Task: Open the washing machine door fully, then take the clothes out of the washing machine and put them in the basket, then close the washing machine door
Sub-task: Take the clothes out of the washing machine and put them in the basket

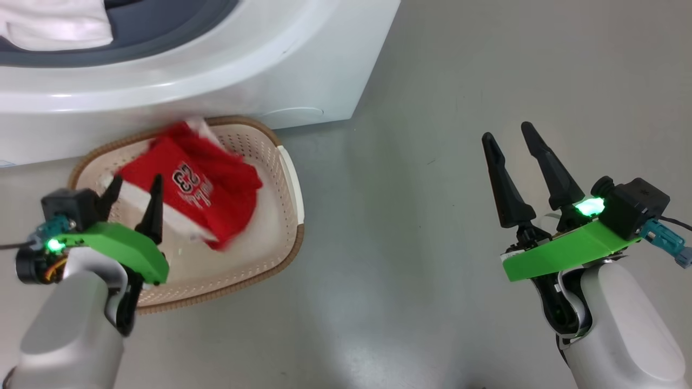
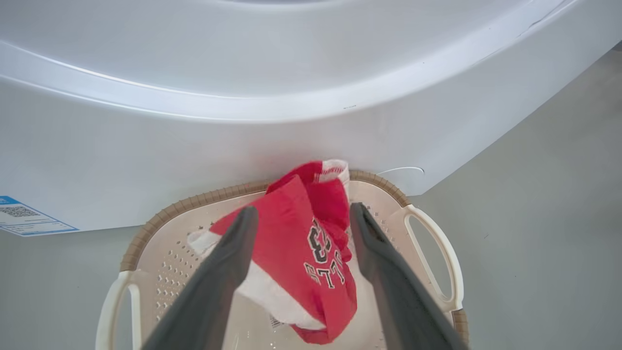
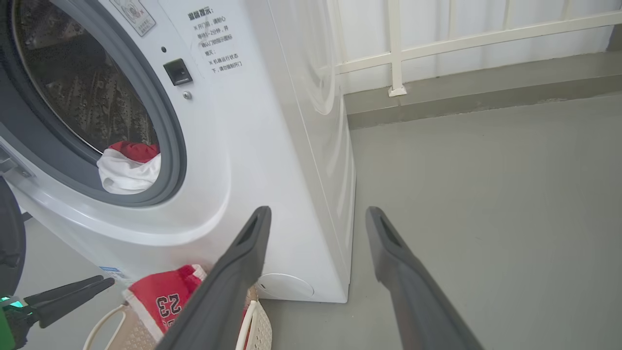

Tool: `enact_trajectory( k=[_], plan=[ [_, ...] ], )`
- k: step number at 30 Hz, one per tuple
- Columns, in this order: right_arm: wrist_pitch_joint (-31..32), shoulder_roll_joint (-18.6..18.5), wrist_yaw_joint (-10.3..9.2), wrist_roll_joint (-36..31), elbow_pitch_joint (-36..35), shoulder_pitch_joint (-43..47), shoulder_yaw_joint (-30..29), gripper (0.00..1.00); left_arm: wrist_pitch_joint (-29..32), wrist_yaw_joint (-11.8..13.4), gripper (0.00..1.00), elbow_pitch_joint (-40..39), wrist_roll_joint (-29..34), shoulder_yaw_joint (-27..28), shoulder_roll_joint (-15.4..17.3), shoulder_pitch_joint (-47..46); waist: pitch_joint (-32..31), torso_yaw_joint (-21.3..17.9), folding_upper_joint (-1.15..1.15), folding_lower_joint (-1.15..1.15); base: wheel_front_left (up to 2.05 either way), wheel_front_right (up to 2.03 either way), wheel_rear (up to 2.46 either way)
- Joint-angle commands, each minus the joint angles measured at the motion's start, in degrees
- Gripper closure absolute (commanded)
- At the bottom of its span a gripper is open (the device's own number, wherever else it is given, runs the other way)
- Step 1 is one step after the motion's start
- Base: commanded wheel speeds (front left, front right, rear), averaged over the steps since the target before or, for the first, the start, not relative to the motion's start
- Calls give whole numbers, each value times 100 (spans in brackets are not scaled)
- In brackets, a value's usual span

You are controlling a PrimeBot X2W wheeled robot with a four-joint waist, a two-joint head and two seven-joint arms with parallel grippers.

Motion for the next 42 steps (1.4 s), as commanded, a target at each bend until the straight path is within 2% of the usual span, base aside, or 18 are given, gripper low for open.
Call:
enact_trajectory(
  k=[1,24,42],
  plan=[
    [-27,-37,9,-71,-110,57,105,0,-70,-15,0,-258,146,223,176,252,-67,51,0,0,0,0,0],
    [-27,-244,9,-30,27,345,144,0,-70,28,0,-2665,930,1302,-4,1963,-807,451,0,0,0,0,0],
    [-27,-319,9,29,135,642,173,0,-70,393,0,-4054,1028,1750,-51,3025,-1571,640,0,0,0,0,0]
  ],
)
